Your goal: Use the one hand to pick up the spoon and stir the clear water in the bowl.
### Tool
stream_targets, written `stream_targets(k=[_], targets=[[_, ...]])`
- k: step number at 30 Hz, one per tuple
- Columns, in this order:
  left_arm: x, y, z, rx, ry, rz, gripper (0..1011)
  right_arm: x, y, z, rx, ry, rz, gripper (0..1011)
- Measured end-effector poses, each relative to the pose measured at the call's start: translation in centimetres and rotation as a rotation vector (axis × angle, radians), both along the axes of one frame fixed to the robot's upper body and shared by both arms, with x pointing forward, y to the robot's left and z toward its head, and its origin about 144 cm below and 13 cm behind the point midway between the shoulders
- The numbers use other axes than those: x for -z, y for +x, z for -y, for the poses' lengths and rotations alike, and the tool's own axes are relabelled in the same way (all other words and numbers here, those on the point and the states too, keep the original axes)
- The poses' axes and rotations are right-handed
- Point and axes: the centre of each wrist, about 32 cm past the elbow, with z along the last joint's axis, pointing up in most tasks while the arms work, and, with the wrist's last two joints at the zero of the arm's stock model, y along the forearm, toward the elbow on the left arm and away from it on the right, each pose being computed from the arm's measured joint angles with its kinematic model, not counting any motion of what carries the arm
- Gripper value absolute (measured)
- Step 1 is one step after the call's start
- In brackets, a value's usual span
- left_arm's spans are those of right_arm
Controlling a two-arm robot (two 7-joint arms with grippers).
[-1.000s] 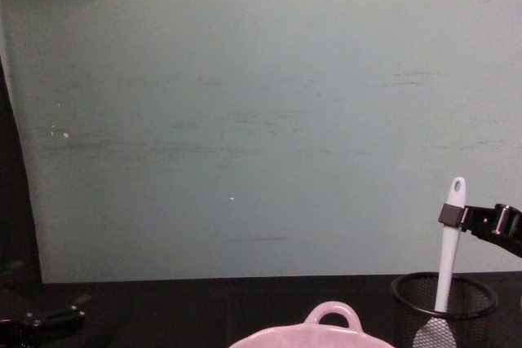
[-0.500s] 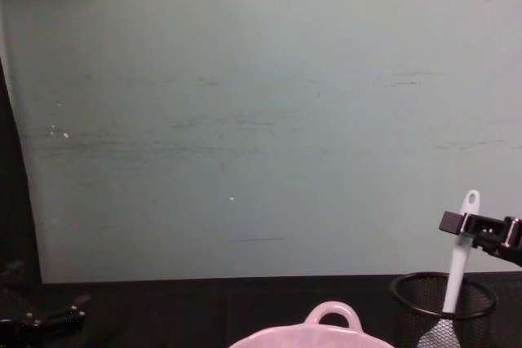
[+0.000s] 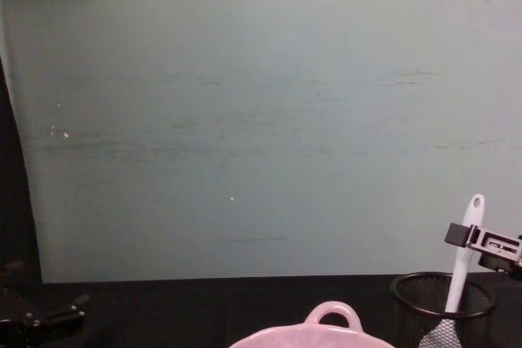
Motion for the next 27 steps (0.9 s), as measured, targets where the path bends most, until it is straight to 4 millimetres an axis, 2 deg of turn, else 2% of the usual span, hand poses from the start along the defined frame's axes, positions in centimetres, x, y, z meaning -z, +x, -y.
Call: stream_targets(k=[3, 7, 14, 17, 23, 27], targets=[[0.0, 0.0, 0.0, 0.0, 0.0, 0.0, 1005, -0.4, -0.8, 0.2, 0.006, -0.021, 0.007, 985], [0.0, 0.0, 0.0, 0.0, 0.0, 0.0, 1005, -1.2, -2.0, 0.6, 0.019, -0.073, 0.02, 1002], [0.0, 0.0, 0.0, 0.0, 0.0, 0.0, 1005, -4.3, -4.0, 1.1, 0.101, -0.398, 0.085, 1003], [0.0, 0.0, 0.0, 0.0, 0.0, 0.0, 1005, -4.9, -4.6, 1.0, 0.149, -0.503, 0.125, 1003], [0.0, 0.0, 0.0, 0.0, 0.0, 0.0, 1005, -4.8, -4.8, 0.8, 0.208, -0.593, 0.174, 1003], [0.0, 0.0, 0.0, 0.0, 0.0, 0.0, 1005, -3.5, -4.4, 0.9, 0.232, -0.654, 0.193, 1003]])
